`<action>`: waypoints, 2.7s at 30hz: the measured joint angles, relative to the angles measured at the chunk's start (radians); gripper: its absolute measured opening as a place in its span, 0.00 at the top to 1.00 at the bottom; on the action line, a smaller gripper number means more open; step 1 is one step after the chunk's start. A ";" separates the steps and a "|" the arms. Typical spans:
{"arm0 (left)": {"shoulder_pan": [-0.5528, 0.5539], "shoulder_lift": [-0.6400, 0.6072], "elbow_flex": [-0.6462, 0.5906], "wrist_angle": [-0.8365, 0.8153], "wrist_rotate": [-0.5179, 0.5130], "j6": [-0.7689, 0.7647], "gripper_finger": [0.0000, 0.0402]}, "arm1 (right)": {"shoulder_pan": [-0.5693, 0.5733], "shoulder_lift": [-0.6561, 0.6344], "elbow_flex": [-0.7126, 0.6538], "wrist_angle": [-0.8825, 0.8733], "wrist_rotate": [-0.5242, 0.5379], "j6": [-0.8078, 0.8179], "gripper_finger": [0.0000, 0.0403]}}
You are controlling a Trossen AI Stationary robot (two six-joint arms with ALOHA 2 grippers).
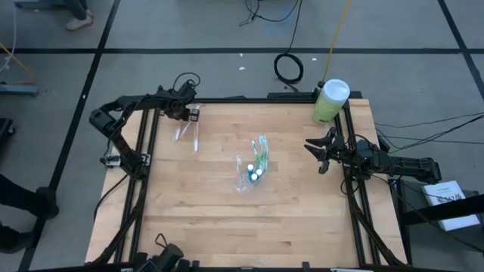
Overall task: Pick & Place toothbrushing station
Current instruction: Put the orange toothbrush into the transparent organizer
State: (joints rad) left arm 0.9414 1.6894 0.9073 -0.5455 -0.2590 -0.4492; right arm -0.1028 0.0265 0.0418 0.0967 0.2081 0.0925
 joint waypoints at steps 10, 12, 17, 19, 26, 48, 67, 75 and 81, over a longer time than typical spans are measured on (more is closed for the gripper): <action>0.001 -0.001 0.000 -0.018 0.045 0.065 0.94 | 0.000 0.000 0.000 0.000 0.000 0.000 0.76; 0.000 -0.002 0.000 -0.026 0.052 0.079 0.98 | 0.000 0.000 0.000 0.000 0.000 0.000 0.76; -0.006 -0.002 -0.001 -0.030 0.061 0.087 0.96 | 0.000 0.000 0.000 0.000 0.000 0.000 0.76; -0.012 -0.002 -0.006 -0.029 0.062 0.091 0.95 | 0.000 0.000 0.000 0.000 0.000 0.000 0.76; -0.034 -0.003 -0.021 -0.019 0.040 0.111 0.92 | 0.000 0.000 0.000 0.000 0.000 0.000 0.76; -0.073 0.037 -0.021 0.006 -0.004 0.096 0.87 | 0.000 0.000 0.001 0.000 0.000 0.000 0.76; -0.077 -0.173 -0.027 -0.001 0.003 0.160 0.99 | 0.000 0.000 0.001 0.000 0.000 0.000 0.76; -0.165 -0.497 -0.027 0.021 0.027 0.167 1.00 | 0.000 0.000 0.001 0.000 0.000 0.000 0.76; -0.318 -0.720 -0.025 0.117 0.073 0.179 1.00 | 0.000 0.000 0.001 0.000 0.000 0.000 0.76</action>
State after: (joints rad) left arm 0.6231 0.9690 0.8825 -0.4289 -0.1861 -0.2697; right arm -0.1030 0.0265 0.0425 0.0967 0.2081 0.0925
